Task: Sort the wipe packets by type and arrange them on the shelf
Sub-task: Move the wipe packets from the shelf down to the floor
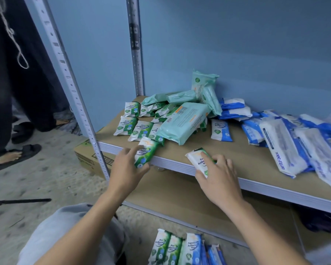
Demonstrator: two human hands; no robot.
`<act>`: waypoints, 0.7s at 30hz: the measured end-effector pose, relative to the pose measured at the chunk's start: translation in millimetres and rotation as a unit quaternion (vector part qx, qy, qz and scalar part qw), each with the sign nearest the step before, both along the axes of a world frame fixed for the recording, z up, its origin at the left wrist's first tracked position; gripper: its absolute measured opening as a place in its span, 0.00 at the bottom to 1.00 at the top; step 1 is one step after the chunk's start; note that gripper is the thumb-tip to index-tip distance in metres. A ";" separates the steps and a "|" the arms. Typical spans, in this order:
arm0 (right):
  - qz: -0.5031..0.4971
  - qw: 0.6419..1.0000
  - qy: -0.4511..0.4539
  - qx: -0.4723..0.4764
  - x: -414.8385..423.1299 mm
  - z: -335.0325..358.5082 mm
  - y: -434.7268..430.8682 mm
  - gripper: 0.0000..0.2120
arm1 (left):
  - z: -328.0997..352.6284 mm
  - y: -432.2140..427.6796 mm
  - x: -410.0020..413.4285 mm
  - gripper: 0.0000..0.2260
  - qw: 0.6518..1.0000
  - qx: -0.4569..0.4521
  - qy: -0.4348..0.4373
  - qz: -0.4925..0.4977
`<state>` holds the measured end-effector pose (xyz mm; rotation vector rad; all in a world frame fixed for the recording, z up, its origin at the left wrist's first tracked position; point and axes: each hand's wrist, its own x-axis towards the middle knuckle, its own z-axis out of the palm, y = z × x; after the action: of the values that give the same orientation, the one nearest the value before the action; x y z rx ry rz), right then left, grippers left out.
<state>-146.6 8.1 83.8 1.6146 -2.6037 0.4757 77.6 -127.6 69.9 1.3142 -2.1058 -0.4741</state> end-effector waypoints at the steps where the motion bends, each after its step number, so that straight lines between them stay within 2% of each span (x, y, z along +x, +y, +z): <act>1: 0.003 1.000 -0.009 -0.006 2.6 -0.1 5.3 0.27 | -4.9 8.5 1.2 0.24 1.000 -0.002 -0.001 -0.011; 10: 0.036 0.995 -0.067 -0.066 28.7 -32.6 53.9 0.30 | -50.6 65.6 -6.5 0.26 0.996 0.000 0.018 -0.089; 15: 0.024 0.993 -0.115 0.005 29.8 -79.6 70.3 0.29 | -100.2 87.3 -14.9 0.25 0.990 0.049 -0.045 -0.124; 21: -0.062 0.969 -0.211 0.110 12.2 -156.8 86.3 0.25 | -180.8 101.8 -24.6 0.27 0.967 0.202 -0.105 -0.118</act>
<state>-134.3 94.4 -73.1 1.5334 -3.1506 0.5976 53.0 -25.8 -110.9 1.3837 -2.4468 -0.9445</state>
